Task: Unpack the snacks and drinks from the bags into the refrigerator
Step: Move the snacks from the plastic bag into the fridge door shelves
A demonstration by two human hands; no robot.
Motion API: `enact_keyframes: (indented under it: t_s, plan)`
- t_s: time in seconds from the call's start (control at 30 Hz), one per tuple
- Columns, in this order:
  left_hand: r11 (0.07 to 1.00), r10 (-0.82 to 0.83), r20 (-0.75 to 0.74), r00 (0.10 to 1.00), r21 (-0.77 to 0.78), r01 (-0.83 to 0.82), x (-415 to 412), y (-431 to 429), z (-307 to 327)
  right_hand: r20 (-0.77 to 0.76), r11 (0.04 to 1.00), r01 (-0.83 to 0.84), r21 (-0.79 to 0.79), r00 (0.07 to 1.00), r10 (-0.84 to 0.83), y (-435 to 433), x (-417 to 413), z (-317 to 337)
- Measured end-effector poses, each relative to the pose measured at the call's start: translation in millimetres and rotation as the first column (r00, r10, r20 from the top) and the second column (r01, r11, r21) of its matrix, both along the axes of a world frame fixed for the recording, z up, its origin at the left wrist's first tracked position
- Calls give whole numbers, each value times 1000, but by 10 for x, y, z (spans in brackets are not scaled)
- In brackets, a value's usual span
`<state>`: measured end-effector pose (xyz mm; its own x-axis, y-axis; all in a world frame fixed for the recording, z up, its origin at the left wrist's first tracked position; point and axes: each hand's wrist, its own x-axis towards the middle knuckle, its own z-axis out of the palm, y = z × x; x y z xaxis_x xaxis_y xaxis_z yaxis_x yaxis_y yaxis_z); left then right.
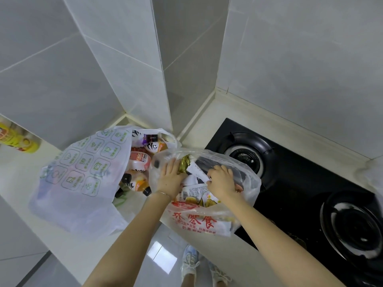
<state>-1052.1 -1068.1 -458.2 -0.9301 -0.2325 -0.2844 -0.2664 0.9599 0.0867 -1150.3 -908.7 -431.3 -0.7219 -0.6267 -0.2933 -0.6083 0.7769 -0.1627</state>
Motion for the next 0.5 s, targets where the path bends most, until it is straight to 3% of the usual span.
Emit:
enact_keyframes:
  t_s: [0.23,0.37,0.5]
  plan:
    - [997,57,-40,998,-52,-59,-46,77,-20,263,906,300,-299,938,-224,138,-1,214]
    - [995,93,-72,993,-15,-94,-20,102,0,418,799,434,-417,872,-255,153,-13,336]
    - [987,156,-202,967,78,-143,-7,103,109,565,671,553,-494,791,-235,117,-18,439]
